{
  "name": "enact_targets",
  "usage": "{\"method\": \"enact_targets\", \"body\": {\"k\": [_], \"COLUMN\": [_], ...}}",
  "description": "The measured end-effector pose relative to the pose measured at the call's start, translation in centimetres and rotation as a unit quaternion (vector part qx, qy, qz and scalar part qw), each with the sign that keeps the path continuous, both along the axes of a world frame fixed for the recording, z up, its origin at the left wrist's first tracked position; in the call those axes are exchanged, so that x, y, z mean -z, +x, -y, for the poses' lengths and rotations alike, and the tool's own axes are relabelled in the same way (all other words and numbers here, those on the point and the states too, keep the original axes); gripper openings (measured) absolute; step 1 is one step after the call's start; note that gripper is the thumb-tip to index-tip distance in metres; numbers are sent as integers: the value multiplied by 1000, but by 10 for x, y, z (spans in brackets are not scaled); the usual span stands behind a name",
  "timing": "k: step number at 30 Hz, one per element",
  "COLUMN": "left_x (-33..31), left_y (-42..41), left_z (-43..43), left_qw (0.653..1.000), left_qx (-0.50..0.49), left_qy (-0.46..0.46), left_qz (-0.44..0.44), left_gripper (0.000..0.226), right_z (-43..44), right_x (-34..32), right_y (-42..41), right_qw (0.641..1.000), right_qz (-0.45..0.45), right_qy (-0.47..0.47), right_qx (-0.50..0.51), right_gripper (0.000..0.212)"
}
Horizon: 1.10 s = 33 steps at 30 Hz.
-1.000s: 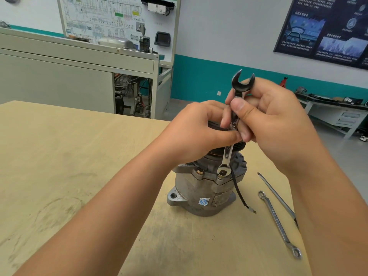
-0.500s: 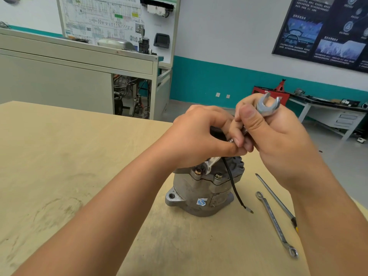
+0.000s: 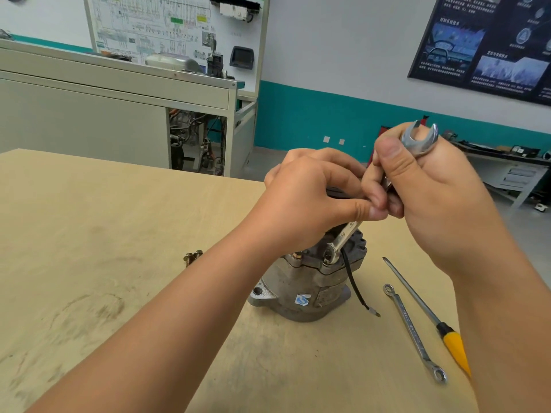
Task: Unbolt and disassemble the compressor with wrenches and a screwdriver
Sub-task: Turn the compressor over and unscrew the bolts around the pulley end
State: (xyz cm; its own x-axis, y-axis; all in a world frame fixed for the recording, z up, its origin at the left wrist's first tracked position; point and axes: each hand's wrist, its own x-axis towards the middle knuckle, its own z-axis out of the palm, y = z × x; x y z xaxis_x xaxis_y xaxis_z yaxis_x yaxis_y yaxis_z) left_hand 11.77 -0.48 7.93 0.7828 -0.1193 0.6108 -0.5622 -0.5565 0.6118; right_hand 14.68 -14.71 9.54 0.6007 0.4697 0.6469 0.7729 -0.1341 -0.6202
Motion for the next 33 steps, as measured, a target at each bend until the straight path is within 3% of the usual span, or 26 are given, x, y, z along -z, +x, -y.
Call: {"method": "enact_targets", "body": {"k": [7, 12, 19, 26, 33], "left_x": [1, 2, 9, 11, 9], "left_y": [-1, -3, 0, 1, 4], "left_z": [1, 3, 10, 11, 8], "left_qw": [1000, 999, 995, 990, 990], "left_qx": [-24, -43, -99, -134, -140], "left_qy": [7, -10, -19, -21, -10], "left_qz": [-11, -9, 28, 40, 18], "left_gripper": [21, 18, 27, 28, 16], "right_z": [3, 7, -3, -16, -18], "right_x": [-2, -5, 1, -3, -14], "right_y": [-3, -5, -6, -2, 0], "right_qw": [1000, 999, 991, 972, 963], "right_qz": [1, 11, -2, 34, 23], "right_qy": [-11, 3, 93, -11, -132], "right_qx": [6, 44, 93, 233, 235], "right_gripper": [31, 3, 11, 22, 14]}}
